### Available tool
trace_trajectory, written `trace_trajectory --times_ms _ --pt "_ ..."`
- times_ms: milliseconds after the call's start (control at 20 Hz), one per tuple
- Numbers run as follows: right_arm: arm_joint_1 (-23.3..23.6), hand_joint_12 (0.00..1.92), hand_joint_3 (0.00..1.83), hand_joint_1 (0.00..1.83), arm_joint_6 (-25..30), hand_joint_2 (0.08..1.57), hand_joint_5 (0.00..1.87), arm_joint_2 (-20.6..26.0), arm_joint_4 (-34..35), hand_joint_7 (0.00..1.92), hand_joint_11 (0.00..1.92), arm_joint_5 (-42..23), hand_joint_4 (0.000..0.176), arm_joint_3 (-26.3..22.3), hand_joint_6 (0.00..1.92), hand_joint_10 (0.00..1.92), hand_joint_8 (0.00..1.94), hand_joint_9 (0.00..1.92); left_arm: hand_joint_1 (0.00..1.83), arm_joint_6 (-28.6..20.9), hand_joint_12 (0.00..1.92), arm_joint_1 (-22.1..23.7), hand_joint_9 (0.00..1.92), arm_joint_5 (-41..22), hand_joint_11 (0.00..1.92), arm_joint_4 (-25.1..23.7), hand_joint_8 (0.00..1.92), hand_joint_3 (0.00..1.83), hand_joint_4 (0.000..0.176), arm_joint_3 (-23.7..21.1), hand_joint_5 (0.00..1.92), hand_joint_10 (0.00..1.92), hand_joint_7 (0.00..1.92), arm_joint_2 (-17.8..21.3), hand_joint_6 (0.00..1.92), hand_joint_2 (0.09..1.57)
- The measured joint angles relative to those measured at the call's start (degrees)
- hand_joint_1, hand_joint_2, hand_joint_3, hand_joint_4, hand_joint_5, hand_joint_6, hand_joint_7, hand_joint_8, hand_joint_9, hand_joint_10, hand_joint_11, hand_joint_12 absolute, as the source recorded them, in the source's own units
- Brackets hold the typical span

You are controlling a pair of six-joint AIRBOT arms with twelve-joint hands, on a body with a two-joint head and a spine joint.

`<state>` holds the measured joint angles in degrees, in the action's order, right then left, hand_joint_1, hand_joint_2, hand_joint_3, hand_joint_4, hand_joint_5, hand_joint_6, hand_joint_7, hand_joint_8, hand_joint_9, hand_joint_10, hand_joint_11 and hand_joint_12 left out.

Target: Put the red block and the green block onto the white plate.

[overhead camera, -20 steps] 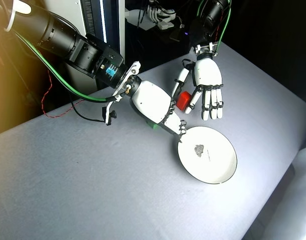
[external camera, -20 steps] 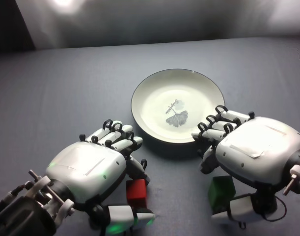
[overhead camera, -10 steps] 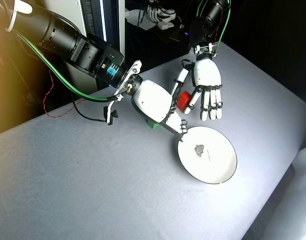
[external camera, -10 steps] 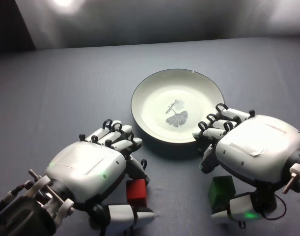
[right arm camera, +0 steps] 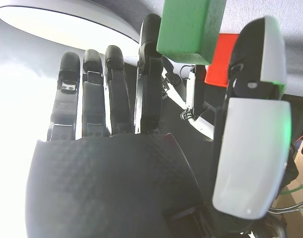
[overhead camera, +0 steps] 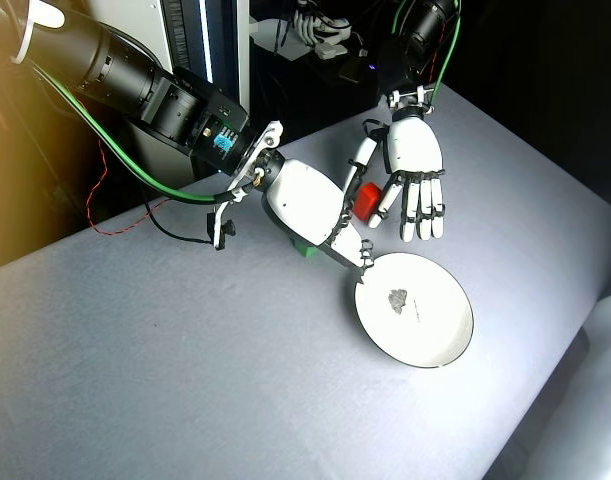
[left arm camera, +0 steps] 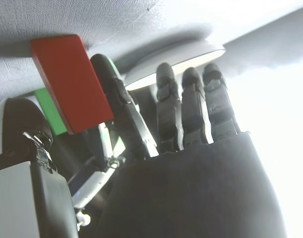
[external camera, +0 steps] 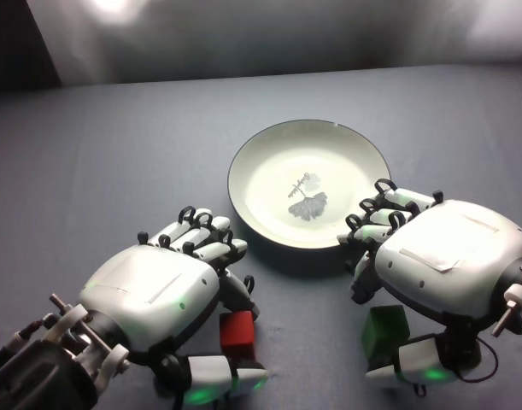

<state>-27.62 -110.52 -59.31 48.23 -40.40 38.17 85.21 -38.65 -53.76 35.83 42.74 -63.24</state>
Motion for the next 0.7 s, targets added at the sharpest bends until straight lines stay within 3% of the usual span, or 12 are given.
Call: trace_trajectory --times_ms 50,100,200,250,300,350,450,500,600,650,700 --pt "0.0 0.47 0.0 0.8 -0.09 0.84 0.93 0.0 0.0 0.35 0.0 -0.02 0.008 0.0 0.0 0.0 0.0 0.24 0.61 0.02 0.18 0.17 0.1 0.07 0.0 0.17 0.0 0.0 0.175 0.0 0.99 0.0 0.33 0.0 0.0 0.98" --pt "0.0 0.47 0.01 0.79 -0.17 0.85 0.92 0.0 0.0 0.36 0.0 0.0 0.016 0.0 0.0 0.0 0.0 0.23 0.63 0.0 0.1 0.24 0.07 -0.07 0.0 0.22 0.0 0.0 0.157 0.0 0.98 0.0 0.3 0.0 0.0 0.99" --pt "-0.02 0.41 0.0 0.79 -0.24 0.85 0.93 0.0 0.0 0.35 0.0 0.0 0.005 0.0 0.0 0.0 0.0 0.22 0.58 -0.02 0.13 0.42 0.09 -0.15 0.0 0.33 0.0 0.0 0.175 0.0 0.98 0.0 0.31 0.0 0.0 0.99" --pt "-0.02 0.42 0.0 0.82 -0.24 0.83 0.95 0.0 0.0 0.37 0.0 0.0 0.0 0.0 0.01 0.01 0.0 0.24 0.58 0.0 0.09 0.42 0.08 -0.24 0.0 0.26 0.0 0.0 0.176 0.0 0.98 0.01 0.31 0.0 0.0 1.0" --pt "-0.02 0.38 0.0 0.81 -0.28 0.84 0.94 0.0 0.0 0.35 0.0 0.0 0.009 0.0 0.0 0.0 0.0 0.21 0.57 0.0 0.06 0.42 0.07 -0.24 0.0 0.28 0.0 0.0 0.176 0.0 0.97 0.0 0.29 0.0 0.0 1.01" --pt "-0.02 0.37 0.0 0.8 -0.28 0.85 0.95 0.0 0.0 0.36 0.0 0.0 0.002 0.0 0.0 0.0 0.01 0.21 0.58 0.0 0.06 0.42 0.06 -0.24 0.0 0.28 0.0 0.0 0.175 0.0 0.98 0.0 0.3 0.0 0.0 1.01" --pt "-0.07 0.4 0.0 0.81 -0.31 0.85 0.94 0.0 -0.02 0.36 0.0 0.0 0.0 0.0 0.0 0.01 0.0 0.23 0.58 0.0 0.12 0.42 0.05 -0.28 0.0 0.31 0.0 0.0 0.168 0.0 0.98 0.0 0.31 0.0 0.0 1.01" --pt "-0.07 0.45 0.0 0.8 -0.31 0.85 0.95 0.0 0.0 0.38 0.0 0.02 0.007 0.0 0.0 0.01 0.0 0.24 0.58 0.0 0.12 0.42 0.06 -0.31 0.0 0.31 0.0 0.0 0.174 0.0 0.98 0.0 0.31 0.0 0.0 1.01" --pt "-0.07 0.48 0.0 0.81 -0.31 0.85 0.95 0.0 0.0 0.38 0.0 0.0 0.007 0.0 0.01 0.01 0.01 0.26 0.61 0.0 0.29 0.42 0.11 -0.33 0.0 0.42 0.01 0.0 0.175 0.0 1.0 0.01 0.35 0.02 0.01 0.99" --pt "-0.07 0.46 0.0 0.8 -0.31 0.85 0.96 0.0 0.0 0.39 0.0 0.0 0.005 0.0 0.01 0.01 0.0 0.26 0.61 -0.02 0.3 0.42 0.12 -0.35 0.0 0.48 0.0 0.0 0.176 0.0 1.01 0.01 0.36 0.02 0.01 0.98" --pt "-0.07 0.43 0.0 0.8 -0.31 0.85 0.96 -0.02 -0.02 0.38 0.0 0.02 0.0 0.0 0.0 0.0 0.0 0.24 0.62 -0.02 0.23 0.42 0.11 -0.35 0.0 0.48 0.0 0.0 0.164 0.0 1.01 0.0 0.35 0.07 0.0 0.98"
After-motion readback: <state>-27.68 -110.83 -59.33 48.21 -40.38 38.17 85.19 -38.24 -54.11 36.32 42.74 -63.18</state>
